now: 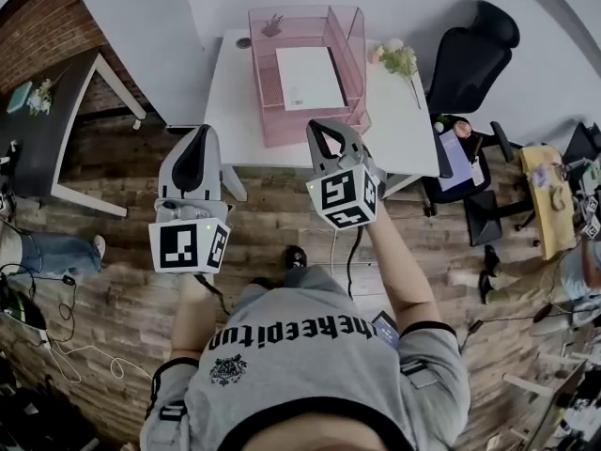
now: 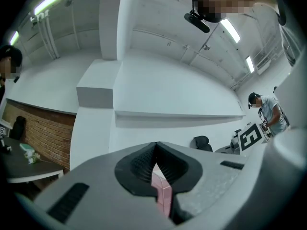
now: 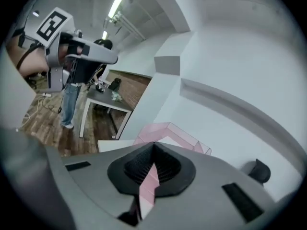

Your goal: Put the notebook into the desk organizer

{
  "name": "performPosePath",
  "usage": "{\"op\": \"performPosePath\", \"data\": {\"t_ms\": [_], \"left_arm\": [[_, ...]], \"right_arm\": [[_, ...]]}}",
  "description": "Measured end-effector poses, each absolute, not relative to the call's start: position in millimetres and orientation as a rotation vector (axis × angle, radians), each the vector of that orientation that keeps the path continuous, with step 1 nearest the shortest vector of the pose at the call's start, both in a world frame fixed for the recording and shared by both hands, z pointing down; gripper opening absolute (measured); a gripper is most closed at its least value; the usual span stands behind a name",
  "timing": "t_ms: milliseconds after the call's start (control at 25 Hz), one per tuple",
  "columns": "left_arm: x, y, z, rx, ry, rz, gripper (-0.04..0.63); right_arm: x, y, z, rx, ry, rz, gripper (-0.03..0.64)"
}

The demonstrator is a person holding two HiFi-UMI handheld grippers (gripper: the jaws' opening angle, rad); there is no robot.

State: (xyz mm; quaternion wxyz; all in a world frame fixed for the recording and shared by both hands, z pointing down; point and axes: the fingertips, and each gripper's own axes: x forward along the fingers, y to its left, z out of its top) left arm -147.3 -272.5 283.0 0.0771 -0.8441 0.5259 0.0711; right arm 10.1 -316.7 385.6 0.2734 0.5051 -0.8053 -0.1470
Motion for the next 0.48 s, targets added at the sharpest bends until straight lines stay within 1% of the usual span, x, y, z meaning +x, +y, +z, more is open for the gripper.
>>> {"op": "performPosePath", "data": {"t_ms": [120,480], "left_arm": [[-147,-264,281,-2.557,1.535,0.223,0.005],[-141,-239,274,-2.615,1.413,0.254,0.005]], "right_arm": [[12,-302,374,1.458,-2.221,-0.319,0.002],[25,-257,346,1.698,-2.252,-0.231,0.002]]}}
